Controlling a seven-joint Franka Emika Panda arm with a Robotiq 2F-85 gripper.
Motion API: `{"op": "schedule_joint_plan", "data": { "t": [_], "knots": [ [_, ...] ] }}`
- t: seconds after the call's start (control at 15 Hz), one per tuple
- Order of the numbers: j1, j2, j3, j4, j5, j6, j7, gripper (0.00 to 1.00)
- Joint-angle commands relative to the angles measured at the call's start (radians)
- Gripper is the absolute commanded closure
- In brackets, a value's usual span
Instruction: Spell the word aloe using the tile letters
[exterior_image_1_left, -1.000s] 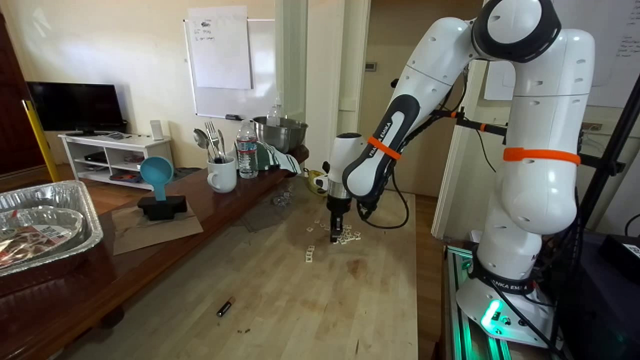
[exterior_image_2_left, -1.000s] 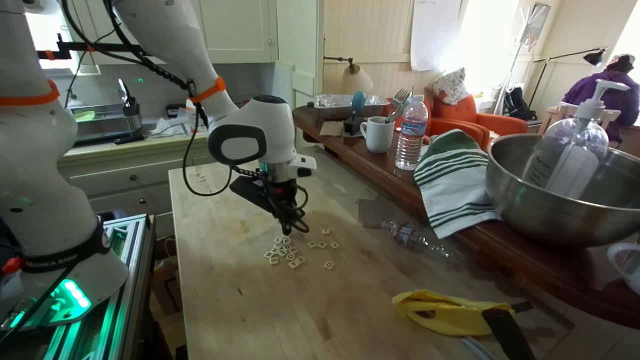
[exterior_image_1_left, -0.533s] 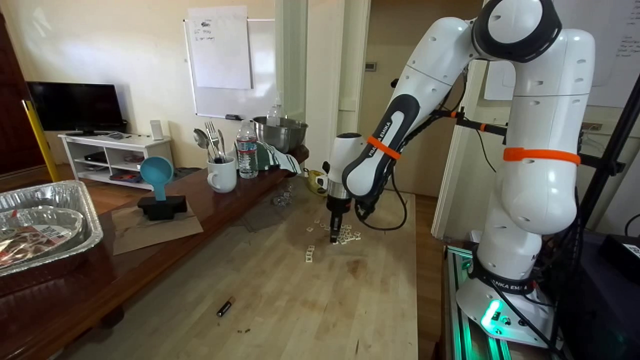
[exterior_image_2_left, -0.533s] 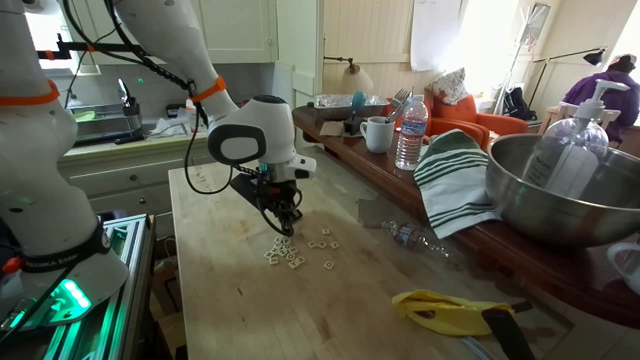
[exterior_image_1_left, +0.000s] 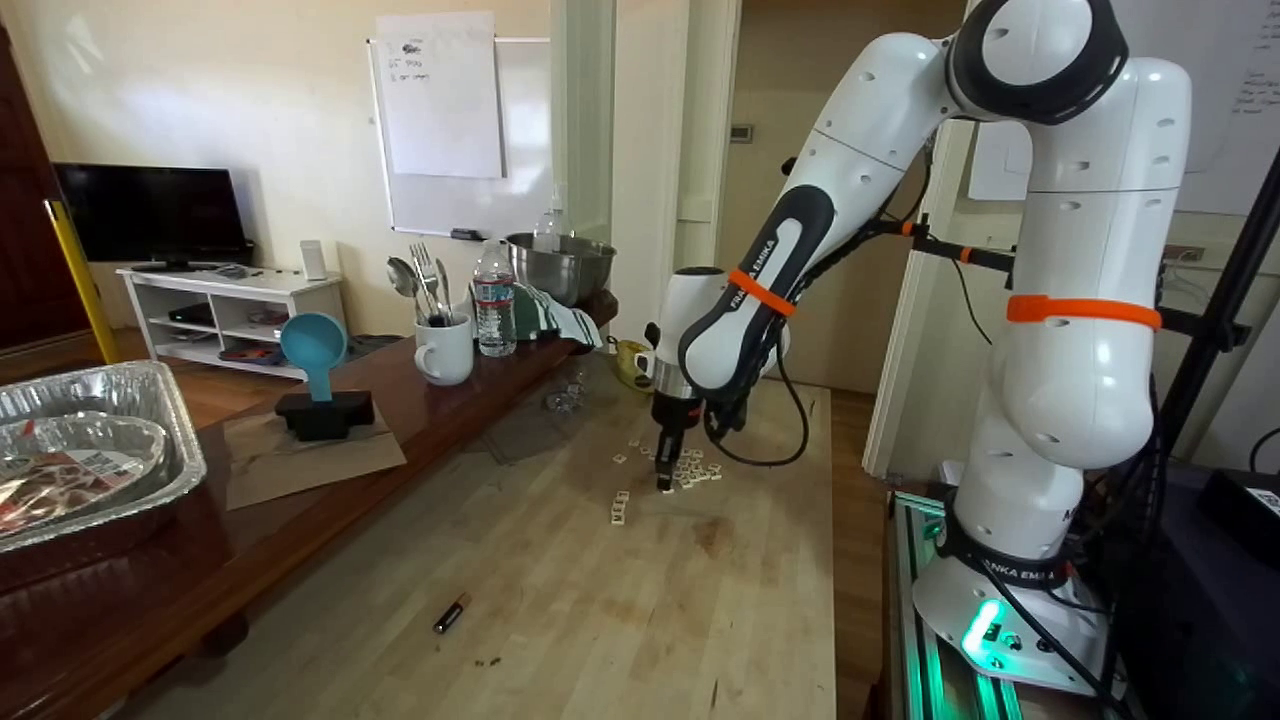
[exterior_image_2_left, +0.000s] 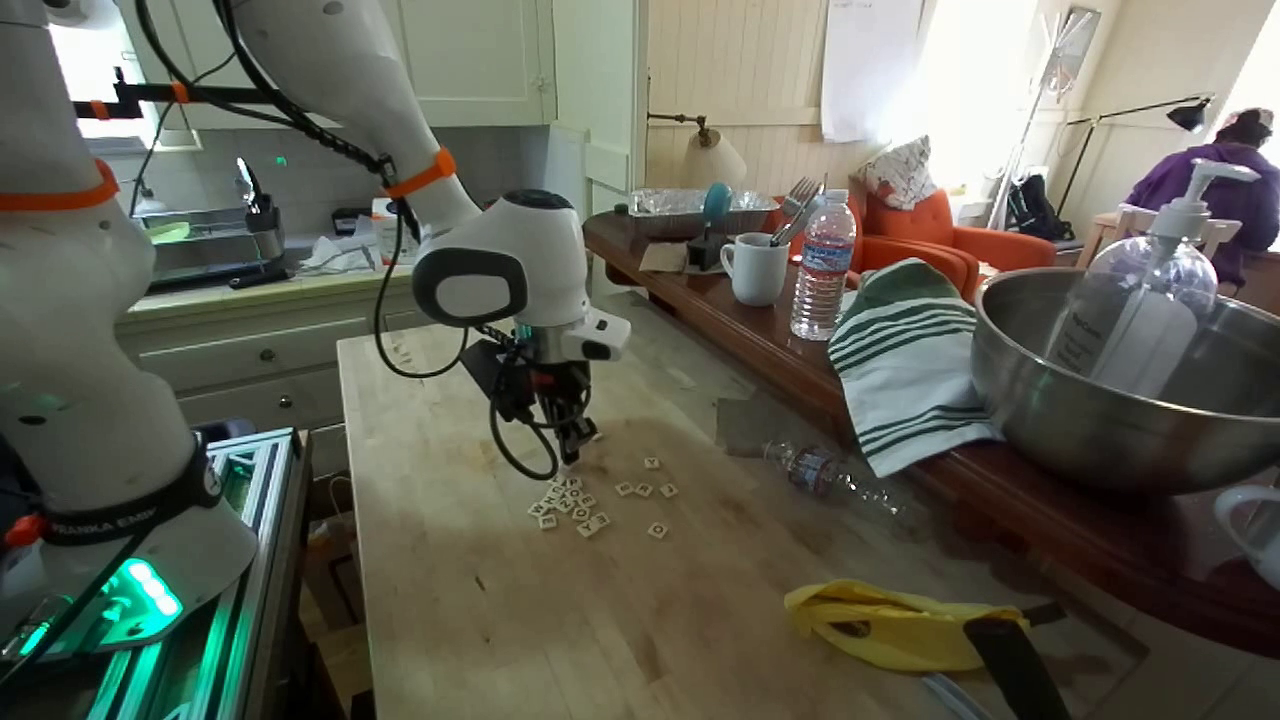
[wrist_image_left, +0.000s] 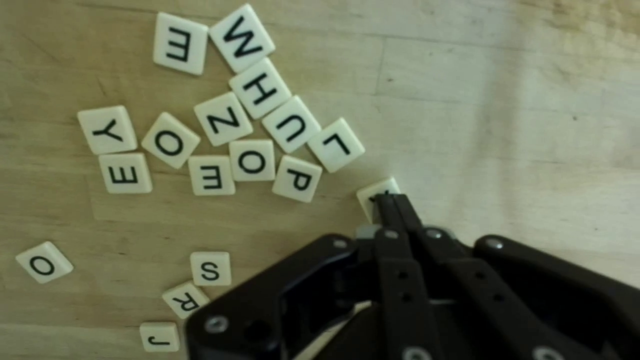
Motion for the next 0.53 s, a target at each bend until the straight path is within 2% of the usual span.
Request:
{"op": "schedule_joint_plan", "data": {
  "t": [0.0, 0.2, 0.47],
  "knots": [
    [-0.010, -0.026, -0.001, -0.027, 0.007, -0.010, 0.049, 1.00],
    [-0.013, -0.042, -0.012, -0.038, 0.003, -0.012, 0.087, 1.00],
    [-0.026, -0.063, 0.003, -0.052, 0.092, -0.005, 0.050, 1.00]
  ]
}}
